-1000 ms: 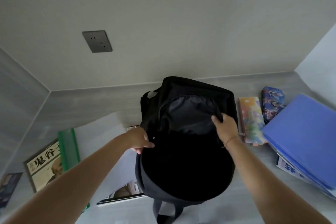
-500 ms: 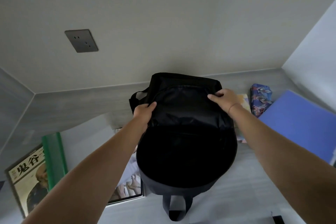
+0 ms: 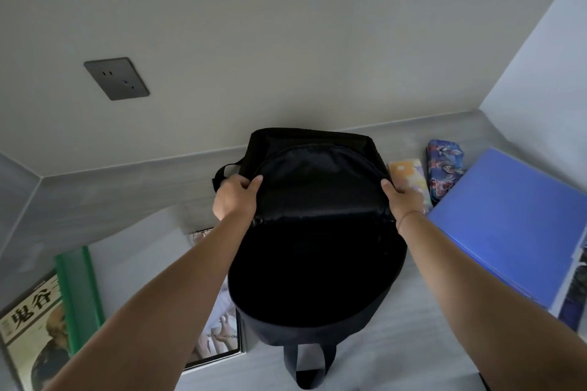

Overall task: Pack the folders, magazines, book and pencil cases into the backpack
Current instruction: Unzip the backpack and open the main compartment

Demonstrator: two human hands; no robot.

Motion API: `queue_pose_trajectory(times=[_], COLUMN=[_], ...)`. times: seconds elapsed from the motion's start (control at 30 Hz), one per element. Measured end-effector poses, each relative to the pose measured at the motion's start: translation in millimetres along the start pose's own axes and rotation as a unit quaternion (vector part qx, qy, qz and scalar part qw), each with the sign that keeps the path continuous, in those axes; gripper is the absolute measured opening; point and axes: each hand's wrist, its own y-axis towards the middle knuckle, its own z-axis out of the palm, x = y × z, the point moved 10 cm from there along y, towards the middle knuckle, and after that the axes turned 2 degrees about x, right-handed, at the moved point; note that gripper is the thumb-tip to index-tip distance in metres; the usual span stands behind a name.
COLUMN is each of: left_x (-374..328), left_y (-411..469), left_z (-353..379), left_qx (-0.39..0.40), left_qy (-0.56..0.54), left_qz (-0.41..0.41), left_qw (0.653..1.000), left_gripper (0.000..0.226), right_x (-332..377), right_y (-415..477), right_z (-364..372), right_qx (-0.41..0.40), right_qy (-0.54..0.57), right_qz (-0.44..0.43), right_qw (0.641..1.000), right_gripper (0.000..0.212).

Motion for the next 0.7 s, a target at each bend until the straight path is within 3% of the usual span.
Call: queue_pose_trajectory(times=[0.07,0.13,0.2,0.37,0.5,0.6,0.63,0.7], left_x=[15,33,36,21,13,-22,-39,-65], left_y=[2,4,4,12,7,-13,-26,-58], left_z=[5,29,48,45,45,27,28,42], left_qx=[0.002,0.087,0.149,0.143,0.146,0.047,0.016,-0.026], left_qy=[0.026,-0.082,-0.156,-0.171,-0.123,0.082,0.151,0.266], left_qz=[-0.041,-0.101,-0.107,-0.072,-0.043,0.123,0.21,0.371], left_qw=[0.999,0.988,0.971,0.972,0.981,0.988,0.966,0.889], left_gripper=[0.061,0.077,0.07,0.05,0.07,0.094,0.098,0.1], right_x=[-5,-1,6,43,38,34,36,51], right_y=[5,8,14,36,55,46,39,12], right_z=[13,19,20,15,18,14,10,-4], right_qx=[0.04,0.051,0.037,0.034,0.053,0.053,0.042,-0.025], right_qy=[-0.028,0.008,0.076,0.135,0.099,0.062,0.031,-0.061], right_qz=[0.023,0.015,-0.001,-0.062,-0.054,-0.048,-0.056,-0.121], right_qw=[0.999,0.999,0.996,0.988,0.992,0.996,0.997,0.99], right_gripper=[0.052,0.04,0.032,0.028,0.031,0.047,0.055,0.062])
